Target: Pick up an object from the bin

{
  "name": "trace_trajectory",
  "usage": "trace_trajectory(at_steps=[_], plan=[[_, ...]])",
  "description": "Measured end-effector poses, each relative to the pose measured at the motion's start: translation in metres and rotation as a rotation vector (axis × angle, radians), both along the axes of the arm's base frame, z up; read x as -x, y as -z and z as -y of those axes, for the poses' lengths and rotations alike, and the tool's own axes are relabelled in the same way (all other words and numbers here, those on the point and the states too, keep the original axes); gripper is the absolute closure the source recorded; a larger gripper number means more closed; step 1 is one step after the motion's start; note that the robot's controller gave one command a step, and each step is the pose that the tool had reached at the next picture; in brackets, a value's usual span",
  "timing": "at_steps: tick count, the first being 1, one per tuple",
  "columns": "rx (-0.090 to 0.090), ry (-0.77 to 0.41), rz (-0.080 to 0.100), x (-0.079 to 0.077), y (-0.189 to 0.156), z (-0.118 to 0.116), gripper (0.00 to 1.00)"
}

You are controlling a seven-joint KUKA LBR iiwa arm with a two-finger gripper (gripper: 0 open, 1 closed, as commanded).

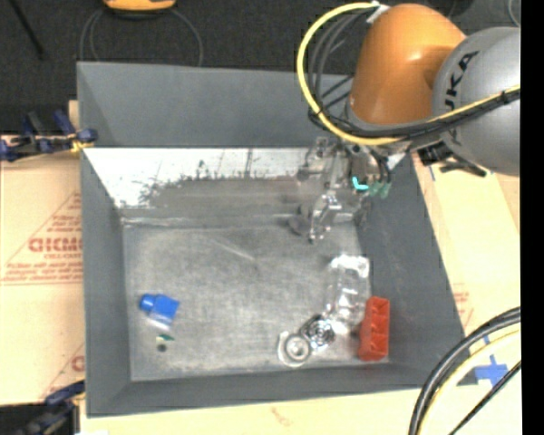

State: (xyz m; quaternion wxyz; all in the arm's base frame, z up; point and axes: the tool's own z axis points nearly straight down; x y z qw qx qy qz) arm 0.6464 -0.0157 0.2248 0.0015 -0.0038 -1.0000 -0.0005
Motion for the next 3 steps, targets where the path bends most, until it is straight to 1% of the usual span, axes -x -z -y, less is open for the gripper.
trace_trajectory(at_steps=[1, 2, 3], plan=[[0.002, -0.151, 0.004, 0.065, 0.149, 0.05, 0.0], [-0.011, -0.327, 0.028, 0.109, 0.15, 0.094, 0.0], [0.009, -0.55, 0.035, 0.166, 0.145, 0.089, 0.0]])
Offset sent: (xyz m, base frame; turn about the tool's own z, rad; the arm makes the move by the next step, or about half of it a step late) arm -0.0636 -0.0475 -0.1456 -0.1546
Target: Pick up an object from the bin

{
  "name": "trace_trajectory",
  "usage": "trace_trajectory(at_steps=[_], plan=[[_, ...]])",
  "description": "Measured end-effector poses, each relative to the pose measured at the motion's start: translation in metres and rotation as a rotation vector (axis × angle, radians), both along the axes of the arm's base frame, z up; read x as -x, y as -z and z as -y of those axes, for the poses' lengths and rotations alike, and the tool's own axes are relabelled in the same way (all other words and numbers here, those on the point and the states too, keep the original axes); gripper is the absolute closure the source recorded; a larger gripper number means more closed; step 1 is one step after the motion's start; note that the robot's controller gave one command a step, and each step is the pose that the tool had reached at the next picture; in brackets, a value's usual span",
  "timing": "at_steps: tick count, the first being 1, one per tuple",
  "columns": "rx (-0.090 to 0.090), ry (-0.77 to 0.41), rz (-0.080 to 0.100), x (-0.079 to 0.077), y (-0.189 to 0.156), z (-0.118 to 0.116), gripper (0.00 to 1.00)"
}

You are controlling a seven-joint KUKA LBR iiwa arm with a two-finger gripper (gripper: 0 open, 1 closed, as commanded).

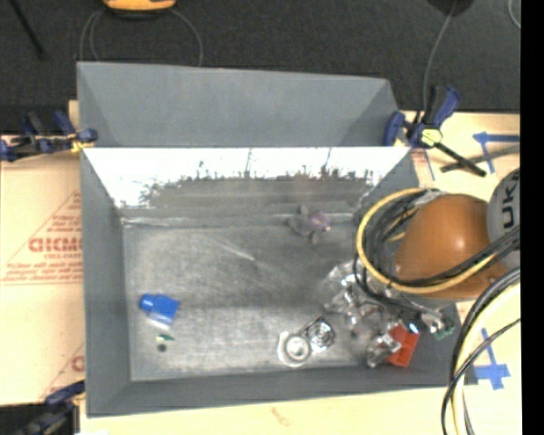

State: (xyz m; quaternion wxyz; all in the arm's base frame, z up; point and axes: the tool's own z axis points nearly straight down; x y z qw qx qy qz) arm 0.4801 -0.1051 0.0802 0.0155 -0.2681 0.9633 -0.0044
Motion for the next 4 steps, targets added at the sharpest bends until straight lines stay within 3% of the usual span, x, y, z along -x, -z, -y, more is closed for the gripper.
trace_trajectory(at_steps=[1, 2, 3, 4], plan=[[-0.001, 0.115, -0.014, -0.009, 0.005, -0.054, 0.0], [0.0, -0.094, -0.024, -0.019, -0.067, -0.1, 0.0], [0.006, -0.349, -0.025, -0.028, 0.007, -0.088, 0.0], [0.007, -0.349, -0.02, -0.03, 0.005, -0.087, 1.0]])
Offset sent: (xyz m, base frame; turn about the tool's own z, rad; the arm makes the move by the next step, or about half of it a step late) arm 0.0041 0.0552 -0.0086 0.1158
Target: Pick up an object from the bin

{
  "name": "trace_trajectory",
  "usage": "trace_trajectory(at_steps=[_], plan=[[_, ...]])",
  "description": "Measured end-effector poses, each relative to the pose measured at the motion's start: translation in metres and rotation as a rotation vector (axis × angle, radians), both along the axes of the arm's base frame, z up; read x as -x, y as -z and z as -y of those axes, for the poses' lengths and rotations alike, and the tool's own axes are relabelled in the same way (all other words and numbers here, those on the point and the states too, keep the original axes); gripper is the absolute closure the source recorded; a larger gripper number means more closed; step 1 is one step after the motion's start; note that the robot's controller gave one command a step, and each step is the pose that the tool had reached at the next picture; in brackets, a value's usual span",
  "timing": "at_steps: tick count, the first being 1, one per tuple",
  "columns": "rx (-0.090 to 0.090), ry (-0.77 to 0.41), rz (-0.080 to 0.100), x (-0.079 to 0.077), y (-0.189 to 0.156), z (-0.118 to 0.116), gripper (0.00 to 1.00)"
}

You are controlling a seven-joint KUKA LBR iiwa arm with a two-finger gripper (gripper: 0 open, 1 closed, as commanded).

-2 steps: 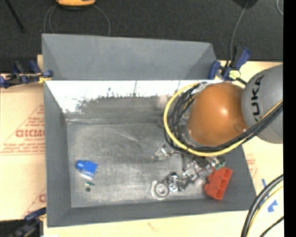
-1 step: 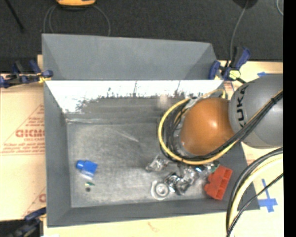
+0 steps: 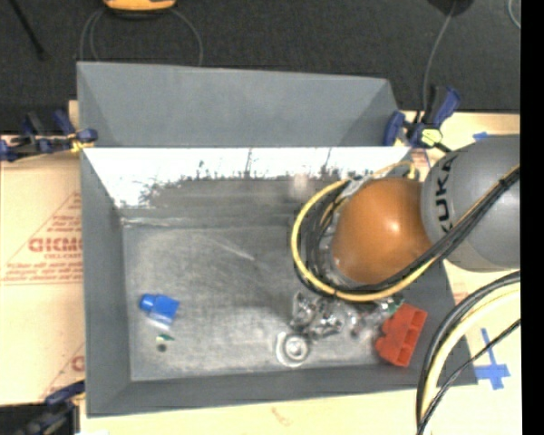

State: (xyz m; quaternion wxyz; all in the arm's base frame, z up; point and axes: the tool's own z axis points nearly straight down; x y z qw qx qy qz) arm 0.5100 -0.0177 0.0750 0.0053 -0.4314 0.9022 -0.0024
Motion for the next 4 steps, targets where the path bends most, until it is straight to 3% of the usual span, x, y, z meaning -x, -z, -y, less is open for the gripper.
trace_trajectory(at_steps=[1, 2, 3, 4], plan=[[0.0, 0.0, -0.004, 0.001, 0.002, 0.0, 0.0], [0.0, 0.0, 0.0, 0.0, 0.0, 0.0, 1.0], [0.0, -0.202, -0.006, 0.028, -0.048, -0.031, 1.0], [0.001, -0.24, -0.008, 0.033, -0.053, -0.021, 1.0]])
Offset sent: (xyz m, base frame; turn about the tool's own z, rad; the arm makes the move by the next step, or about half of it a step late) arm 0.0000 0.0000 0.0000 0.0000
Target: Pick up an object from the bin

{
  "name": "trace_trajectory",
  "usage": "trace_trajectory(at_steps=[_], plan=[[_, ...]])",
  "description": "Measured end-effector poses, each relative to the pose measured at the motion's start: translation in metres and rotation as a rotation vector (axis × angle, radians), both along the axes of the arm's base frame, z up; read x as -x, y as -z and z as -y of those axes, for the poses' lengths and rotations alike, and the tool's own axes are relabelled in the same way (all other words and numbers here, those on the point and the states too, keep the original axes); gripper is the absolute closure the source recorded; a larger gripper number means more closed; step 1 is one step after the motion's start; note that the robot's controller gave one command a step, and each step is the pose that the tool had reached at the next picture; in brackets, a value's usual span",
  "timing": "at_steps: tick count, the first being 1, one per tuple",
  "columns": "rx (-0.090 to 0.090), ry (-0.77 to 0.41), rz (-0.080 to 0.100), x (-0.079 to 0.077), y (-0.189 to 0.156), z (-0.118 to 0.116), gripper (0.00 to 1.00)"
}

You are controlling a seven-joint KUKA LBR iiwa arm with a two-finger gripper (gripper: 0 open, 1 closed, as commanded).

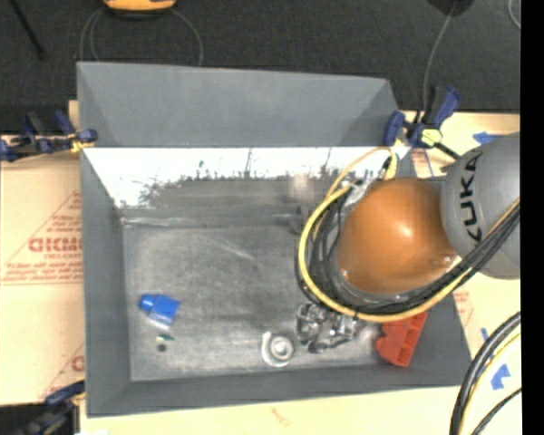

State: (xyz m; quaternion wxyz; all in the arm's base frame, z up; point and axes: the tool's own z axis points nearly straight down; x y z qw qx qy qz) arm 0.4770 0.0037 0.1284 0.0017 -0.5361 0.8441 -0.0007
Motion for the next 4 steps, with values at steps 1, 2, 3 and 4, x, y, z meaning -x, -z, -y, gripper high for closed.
trace_trajectory(at_steps=[1, 2, 3, 4], plan=[[0.0, 0.001, 0.0, 0.0, 0.0, 0.0, 0.0], [-0.003, -0.063, 0.007, -0.002, 0.057, -0.006, 0.0], [0.003, -0.323, 0.005, 0.002, 0.056, -0.043, 0.0], [0.003, -0.323, 0.007, 0.002, 0.054, -0.044, 1.0]])
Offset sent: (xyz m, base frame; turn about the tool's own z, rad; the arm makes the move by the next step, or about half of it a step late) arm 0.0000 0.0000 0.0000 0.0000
